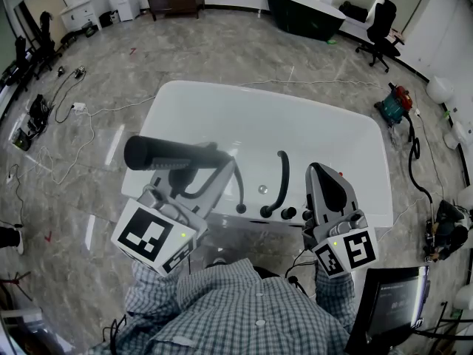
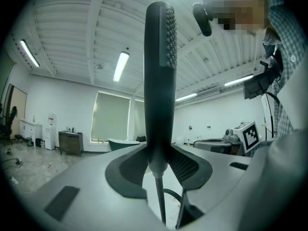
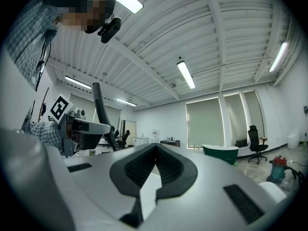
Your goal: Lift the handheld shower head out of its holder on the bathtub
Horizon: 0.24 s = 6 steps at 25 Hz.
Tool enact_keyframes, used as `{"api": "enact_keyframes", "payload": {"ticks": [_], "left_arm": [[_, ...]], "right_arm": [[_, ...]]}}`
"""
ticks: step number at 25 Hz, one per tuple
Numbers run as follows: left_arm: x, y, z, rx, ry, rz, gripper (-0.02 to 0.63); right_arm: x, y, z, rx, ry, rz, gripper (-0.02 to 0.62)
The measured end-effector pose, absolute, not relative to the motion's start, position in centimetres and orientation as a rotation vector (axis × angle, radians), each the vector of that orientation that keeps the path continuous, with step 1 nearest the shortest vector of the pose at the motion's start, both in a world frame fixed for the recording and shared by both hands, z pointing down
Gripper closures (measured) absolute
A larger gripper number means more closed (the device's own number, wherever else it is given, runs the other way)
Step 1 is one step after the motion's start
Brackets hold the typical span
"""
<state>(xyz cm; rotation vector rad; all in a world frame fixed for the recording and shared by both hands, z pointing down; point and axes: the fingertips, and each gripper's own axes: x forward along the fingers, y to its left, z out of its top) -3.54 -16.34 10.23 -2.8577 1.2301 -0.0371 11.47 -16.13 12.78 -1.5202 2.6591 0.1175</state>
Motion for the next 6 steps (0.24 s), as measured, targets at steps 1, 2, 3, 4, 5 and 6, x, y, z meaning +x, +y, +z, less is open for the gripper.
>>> {"api": "enact_keyframes", "payload": {"ticks": [1,2,3,4,5,6], "left_arm": [[-3.5,-16.32,10.19,-2.858,1.231,-0.036,0.479],[-3.47,-16.3,10.15,-2.858,1.232,-0.036,0.479],[-3.46,-16.3,10.13,-2.859,1.233,-0.035,0.479],[-3.46,-16.3,10.12,-2.859,1.233,-0.035,0.479],[-3.46,-16.31,10.11,-2.859,1.234,-0.034,0.479],[-3.46,-16.32,10.1,-2.859,1.235,-0.033,0.479]], "right_arm": [[11.52,-16.1,12.73,-1.52,2.659,0.118,0.58],[11.56,-16.08,12.68,-1.52,2.658,0.12,0.58],[11.61,-16.07,12.64,-1.521,2.657,0.121,0.58],[11.65,-16.08,12.61,-1.522,2.655,0.122,0.58],[11.7,-16.1,12.6,-1.523,2.654,0.123,0.58],[11.76,-16.11,12.59,-1.523,2.652,0.122,0.581]]}}
